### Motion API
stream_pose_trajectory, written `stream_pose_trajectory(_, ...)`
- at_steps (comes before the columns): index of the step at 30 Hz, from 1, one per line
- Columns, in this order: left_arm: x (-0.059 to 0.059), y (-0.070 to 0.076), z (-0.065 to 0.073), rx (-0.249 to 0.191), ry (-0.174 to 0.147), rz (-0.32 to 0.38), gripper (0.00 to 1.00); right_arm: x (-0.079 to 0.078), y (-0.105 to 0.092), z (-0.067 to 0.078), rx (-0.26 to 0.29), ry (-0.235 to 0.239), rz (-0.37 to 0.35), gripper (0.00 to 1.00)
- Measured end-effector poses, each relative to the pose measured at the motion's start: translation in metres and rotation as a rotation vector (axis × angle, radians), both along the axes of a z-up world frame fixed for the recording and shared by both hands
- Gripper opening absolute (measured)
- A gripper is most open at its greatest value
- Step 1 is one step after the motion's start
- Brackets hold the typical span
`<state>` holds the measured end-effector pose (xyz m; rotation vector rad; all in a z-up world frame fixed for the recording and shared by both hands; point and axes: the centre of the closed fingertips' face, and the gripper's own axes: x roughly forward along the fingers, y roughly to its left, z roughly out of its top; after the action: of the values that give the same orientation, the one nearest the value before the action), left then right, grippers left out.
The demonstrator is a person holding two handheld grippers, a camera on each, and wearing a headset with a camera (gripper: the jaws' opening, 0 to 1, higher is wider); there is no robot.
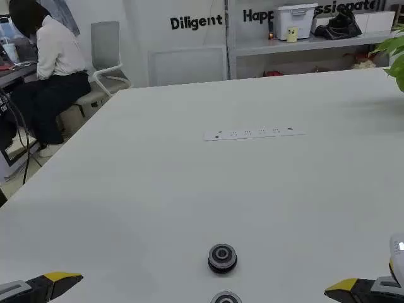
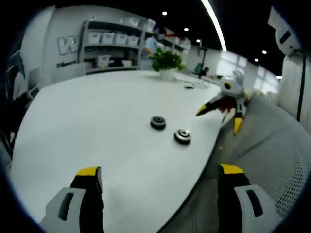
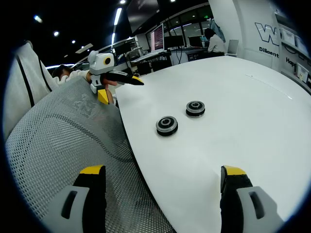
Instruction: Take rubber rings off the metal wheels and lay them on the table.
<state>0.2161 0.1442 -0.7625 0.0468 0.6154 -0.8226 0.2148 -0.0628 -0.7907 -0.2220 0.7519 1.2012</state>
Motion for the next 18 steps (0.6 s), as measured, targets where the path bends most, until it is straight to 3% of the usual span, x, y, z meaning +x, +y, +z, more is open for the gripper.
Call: stream_pose_trajectory(18, 0.0018, -0.0003, 0.0024, -0.011, -0.012, 0.005, 1.00, 0.0024, -0.0009, 0.0009, 0.002, -0.005, -0.012, 0.94)
